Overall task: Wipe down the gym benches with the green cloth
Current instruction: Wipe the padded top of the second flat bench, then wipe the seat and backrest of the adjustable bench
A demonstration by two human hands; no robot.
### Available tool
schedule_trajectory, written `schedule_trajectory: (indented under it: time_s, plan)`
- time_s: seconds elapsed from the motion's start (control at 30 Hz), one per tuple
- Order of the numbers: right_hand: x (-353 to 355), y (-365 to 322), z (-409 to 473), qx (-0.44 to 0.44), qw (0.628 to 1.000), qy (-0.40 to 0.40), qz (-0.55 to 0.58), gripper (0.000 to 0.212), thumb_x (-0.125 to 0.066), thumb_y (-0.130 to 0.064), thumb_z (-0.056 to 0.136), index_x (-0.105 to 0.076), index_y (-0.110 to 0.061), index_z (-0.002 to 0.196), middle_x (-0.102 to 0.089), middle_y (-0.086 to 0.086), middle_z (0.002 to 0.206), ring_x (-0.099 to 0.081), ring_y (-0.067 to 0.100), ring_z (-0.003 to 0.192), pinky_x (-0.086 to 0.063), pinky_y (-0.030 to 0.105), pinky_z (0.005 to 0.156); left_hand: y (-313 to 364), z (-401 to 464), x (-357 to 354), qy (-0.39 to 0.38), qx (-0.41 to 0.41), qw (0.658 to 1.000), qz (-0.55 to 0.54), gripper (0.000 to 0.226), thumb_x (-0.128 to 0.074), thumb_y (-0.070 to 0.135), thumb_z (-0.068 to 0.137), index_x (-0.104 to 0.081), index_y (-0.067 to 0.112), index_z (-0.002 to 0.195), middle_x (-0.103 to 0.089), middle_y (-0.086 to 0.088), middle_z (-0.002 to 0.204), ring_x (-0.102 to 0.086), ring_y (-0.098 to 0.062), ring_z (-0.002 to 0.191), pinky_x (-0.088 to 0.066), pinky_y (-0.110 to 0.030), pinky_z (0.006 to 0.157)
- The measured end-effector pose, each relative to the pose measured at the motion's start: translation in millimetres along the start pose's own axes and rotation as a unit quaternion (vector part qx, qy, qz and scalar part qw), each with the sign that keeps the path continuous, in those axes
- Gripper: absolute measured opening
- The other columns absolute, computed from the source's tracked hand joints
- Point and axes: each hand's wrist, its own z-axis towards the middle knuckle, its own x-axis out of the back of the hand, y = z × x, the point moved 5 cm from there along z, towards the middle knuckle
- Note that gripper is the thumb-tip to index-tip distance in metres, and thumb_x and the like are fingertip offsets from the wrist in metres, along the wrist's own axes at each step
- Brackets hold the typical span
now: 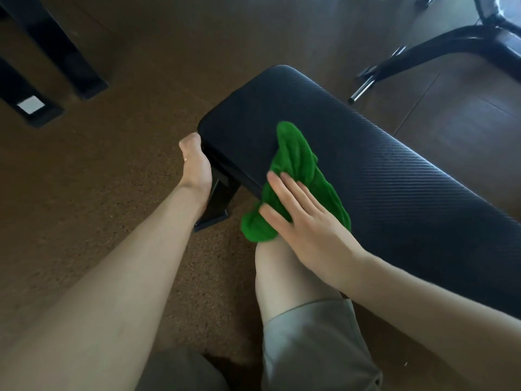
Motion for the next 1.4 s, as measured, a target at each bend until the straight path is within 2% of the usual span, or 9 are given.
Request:
schedule_trajectory:
  time_s: [0.13,0.3,0.43,0.53,0.6,0.67,0.87,1.13,1.4]
  plan:
    - [5,9,-26,0.033,0.999,-0.017,-0.005,0.053,-0.006,-0.009,0.109,-0.050,-0.009,0.138,-0.020,0.033,0.165,-0.020,0.047,0.154,-0.027,0.057,0.123,-21,46,16,0.015,-0.003,1.000,0.012,0.082,-0.037,0.084,0.068,-0.050,0.046,0.139,-0.045,0.005,0.154,-0.044,-0.028,0.139,-0.036,-0.055,0.113]
    - [-1,9,47,0.000,0.999,0.030,0.023,0.058,-0.057,-0.006,0.098,-0.036,-0.011,0.152,-0.017,0.030,0.166,-0.016,0.047,0.155,-0.024,0.057,0.125,-17,34,18,0.014,-0.001,1.000,0.022,0.080,-0.041,0.082,0.072,-0.049,0.044,0.142,-0.053,0.004,0.149,-0.055,-0.026,0.132,-0.044,-0.051,0.110]
    - [-7,1,105,-0.031,0.998,0.053,0.029,0.062,-0.058,-0.011,0.100,-0.032,-0.011,0.156,-0.023,0.027,0.165,-0.018,0.048,0.154,-0.022,0.056,0.125,15,-11,2,0.010,0.000,1.000,0.023,0.046,-0.025,0.056,0.107,-0.063,0.031,0.118,-0.074,0.004,0.113,-0.072,-0.012,0.102,-0.056,-0.028,0.081]
    - [3,3,113,-0.064,0.988,0.066,0.126,0.064,-0.063,-0.011,0.100,-0.033,-0.010,0.156,-0.038,0.020,0.160,-0.031,0.039,0.151,-0.031,0.050,0.123,35,-22,7,0.026,0.006,0.999,0.039,0.052,-0.017,0.054,0.110,-0.061,0.027,0.120,-0.070,-0.002,0.123,-0.066,-0.016,0.116,-0.049,-0.030,0.087]
    - [27,14,109,-0.175,0.914,0.088,0.356,0.053,-0.055,-0.013,0.105,-0.037,-0.012,0.154,-0.055,0.010,0.145,-0.055,0.026,0.133,-0.049,0.040,0.107,50,-41,2,0.019,0.046,0.997,0.054,0.061,-0.018,0.061,0.107,-0.057,0.026,0.139,-0.062,-0.003,0.140,-0.056,-0.017,0.130,-0.039,-0.033,0.101]
    - [51,19,102,-0.303,0.762,0.070,0.568,0.040,-0.051,-0.022,0.108,-0.044,-0.018,0.147,-0.065,-0.001,0.125,-0.066,0.013,0.108,-0.057,0.032,0.091,65,-65,-11,0.016,0.069,0.996,0.057,0.064,-0.022,0.062,0.106,-0.054,0.023,0.145,-0.062,-0.005,0.139,-0.061,-0.018,0.122,-0.046,-0.034,0.095]
    - [139,19,59,-0.408,0.332,0.023,0.850,0.031,-0.051,-0.030,0.108,-0.061,-0.017,0.135,-0.071,0.011,0.128,-0.069,0.028,0.117,-0.054,0.051,0.103,128,-158,-72,-0.143,0.088,0.976,0.135,0.045,-0.035,0.048,0.109,-0.066,0.026,0.133,-0.076,-0.002,0.121,-0.073,-0.018,0.112,-0.061,-0.034,0.084]
    - [310,54,-1,-0.408,0.257,0.033,0.875,0.057,-0.058,-0.051,0.096,-0.062,-0.015,0.140,-0.066,0.017,0.136,-0.064,0.036,0.125,-0.044,0.056,0.113,268,-263,-147,-0.214,0.079,0.945,0.233,0.030,-0.060,0.028,0.102,-0.064,0.017,0.131,-0.075,-0.004,0.120,-0.074,-0.020,0.107,-0.060,-0.032,0.087]
    - [450,103,-38,-0.390,0.270,0.059,0.878,0.048,-0.056,-0.043,0.103,-0.061,-0.014,0.141,-0.067,0.013,0.136,-0.064,0.030,0.127,-0.044,0.052,0.114,385,-325,-218,-0.210,0.037,0.917,0.338,0.018,-0.067,0.026,0.093,-0.072,0.020,0.109,-0.078,-0.004,0.108,-0.075,-0.023,0.102,-0.056,-0.051,0.100]
